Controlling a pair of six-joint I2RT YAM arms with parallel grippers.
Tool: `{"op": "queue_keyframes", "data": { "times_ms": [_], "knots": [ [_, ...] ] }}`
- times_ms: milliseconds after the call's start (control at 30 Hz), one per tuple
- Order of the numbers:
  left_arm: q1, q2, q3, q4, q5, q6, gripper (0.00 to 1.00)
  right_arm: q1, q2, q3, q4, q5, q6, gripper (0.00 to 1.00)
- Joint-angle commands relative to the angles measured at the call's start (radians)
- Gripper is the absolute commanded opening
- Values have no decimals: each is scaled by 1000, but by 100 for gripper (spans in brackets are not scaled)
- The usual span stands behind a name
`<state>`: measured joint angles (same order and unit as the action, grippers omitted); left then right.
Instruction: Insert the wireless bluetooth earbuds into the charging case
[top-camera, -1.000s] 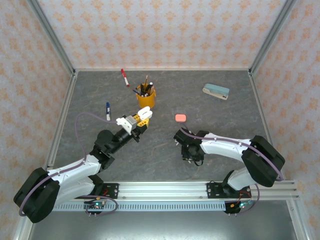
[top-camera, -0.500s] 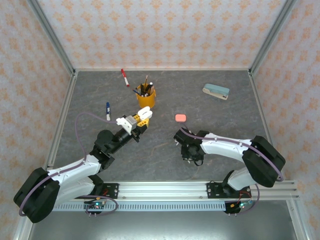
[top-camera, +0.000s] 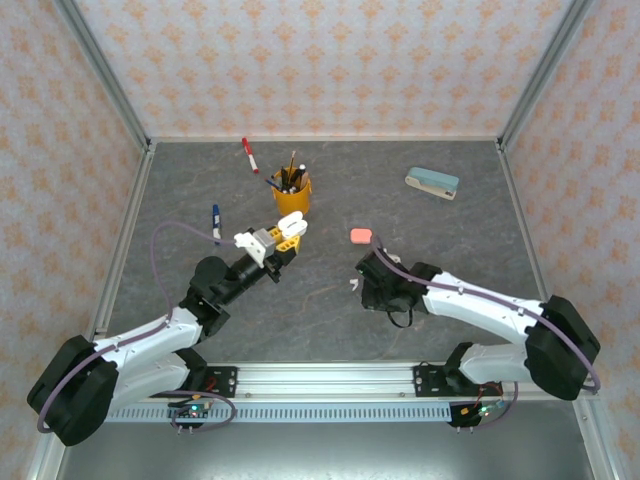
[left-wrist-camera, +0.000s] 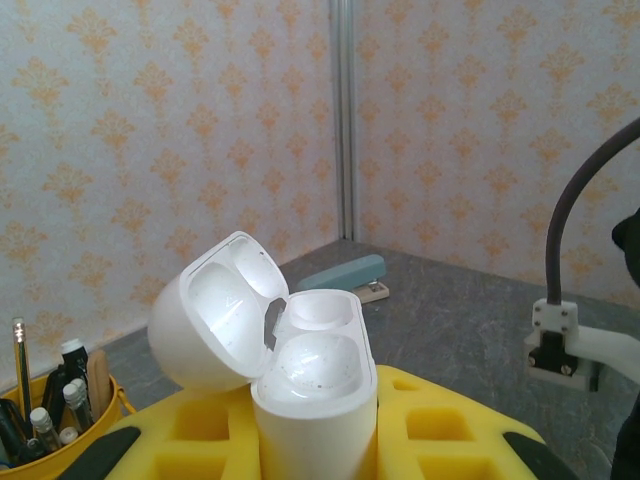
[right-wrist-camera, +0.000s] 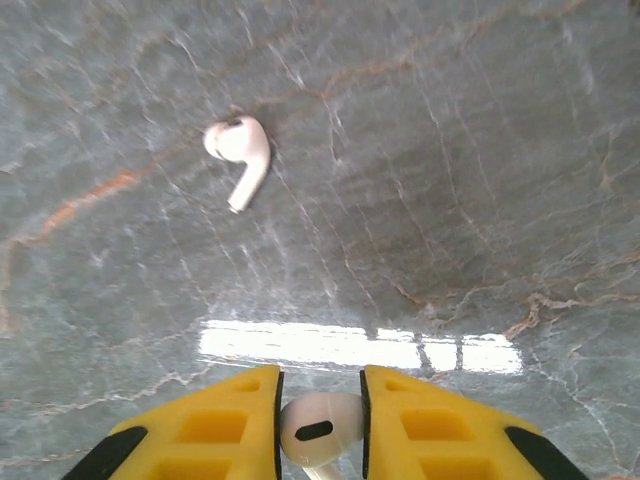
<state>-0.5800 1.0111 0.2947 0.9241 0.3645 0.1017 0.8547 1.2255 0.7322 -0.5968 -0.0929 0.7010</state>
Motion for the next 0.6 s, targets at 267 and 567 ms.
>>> {"op": "queue_keyframes", "data": {
  "times_ms": [267, 567],
  "knots": [
    [-5, 36, 57, -14, 54, 21, 0, -11, -75, 257, 75, 149, -133, 23],
    [-10, 100, 98, 1, 83, 33, 0, -13, -99, 443, 201, 188, -255, 24]
  ]
}}
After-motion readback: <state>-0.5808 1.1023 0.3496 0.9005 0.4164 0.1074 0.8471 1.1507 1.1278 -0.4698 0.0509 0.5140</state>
